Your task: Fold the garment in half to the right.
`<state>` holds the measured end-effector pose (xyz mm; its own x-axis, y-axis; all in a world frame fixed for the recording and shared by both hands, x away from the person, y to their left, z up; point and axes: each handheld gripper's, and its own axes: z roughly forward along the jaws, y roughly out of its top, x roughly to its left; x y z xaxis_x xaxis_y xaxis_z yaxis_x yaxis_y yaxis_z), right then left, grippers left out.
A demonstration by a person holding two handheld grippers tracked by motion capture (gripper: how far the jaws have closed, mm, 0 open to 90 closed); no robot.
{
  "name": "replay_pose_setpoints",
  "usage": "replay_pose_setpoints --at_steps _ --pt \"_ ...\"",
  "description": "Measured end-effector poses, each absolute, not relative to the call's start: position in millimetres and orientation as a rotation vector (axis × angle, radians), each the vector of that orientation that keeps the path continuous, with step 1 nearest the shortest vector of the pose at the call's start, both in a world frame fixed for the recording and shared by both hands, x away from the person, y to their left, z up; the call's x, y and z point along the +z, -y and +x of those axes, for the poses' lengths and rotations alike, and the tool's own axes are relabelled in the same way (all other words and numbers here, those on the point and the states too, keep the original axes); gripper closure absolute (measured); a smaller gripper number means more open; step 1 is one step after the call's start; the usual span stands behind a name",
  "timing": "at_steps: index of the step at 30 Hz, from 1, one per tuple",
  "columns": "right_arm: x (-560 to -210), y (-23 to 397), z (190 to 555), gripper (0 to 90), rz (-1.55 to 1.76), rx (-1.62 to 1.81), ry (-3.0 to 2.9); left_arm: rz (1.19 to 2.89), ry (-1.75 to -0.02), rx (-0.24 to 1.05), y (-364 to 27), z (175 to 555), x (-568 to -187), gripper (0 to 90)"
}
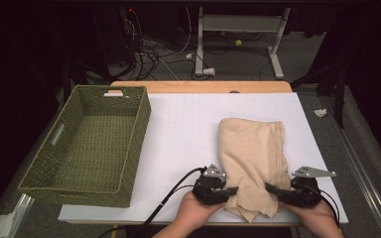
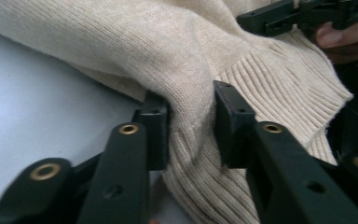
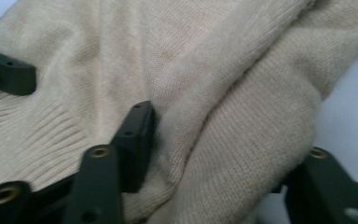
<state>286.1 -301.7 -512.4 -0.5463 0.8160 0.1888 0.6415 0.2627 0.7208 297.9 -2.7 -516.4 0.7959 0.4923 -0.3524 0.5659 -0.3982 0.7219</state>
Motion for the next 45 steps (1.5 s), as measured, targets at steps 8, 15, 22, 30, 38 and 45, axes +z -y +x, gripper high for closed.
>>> replay_pose_setpoints --at_steps 8,15,22,30,38,45 --pt "-512.2 282.8 283.0 59.0 1.272 1.159 -2.329 2.051 -0.781 -0.106 -20.8 308.3 -508.3 68.1" --pt "-511.4 262.9 288.5 59.1 1.213 1.165 -2.355 2.018 -0.832 -0.080 -43.3 313.0 -505.1 68.2" --pt "-510.7 238.5 298.7 59.6 1.129 1.158 -2.397 1.983 -0.903 -0.044 -67.5 308.9 -506.3 68.3" --pt "-510.6 208.8 316.3 59.7 1.033 1.168 -2.456 1.951 -0.998 -0.006 -94.6 296.6 -509.3 68.0" --pt "-510.4 193.3 323.7 59.7 0.964 1.187 -2.498 1.932 -1.043 0.026 -106.7 284.1 -512.4 67.7" --pt "-508.5 194.9 322.3 60.1 0.947 1.190 -2.490 1.934 -1.047 0.036 -104.5 282.6 -513.1 67.7"
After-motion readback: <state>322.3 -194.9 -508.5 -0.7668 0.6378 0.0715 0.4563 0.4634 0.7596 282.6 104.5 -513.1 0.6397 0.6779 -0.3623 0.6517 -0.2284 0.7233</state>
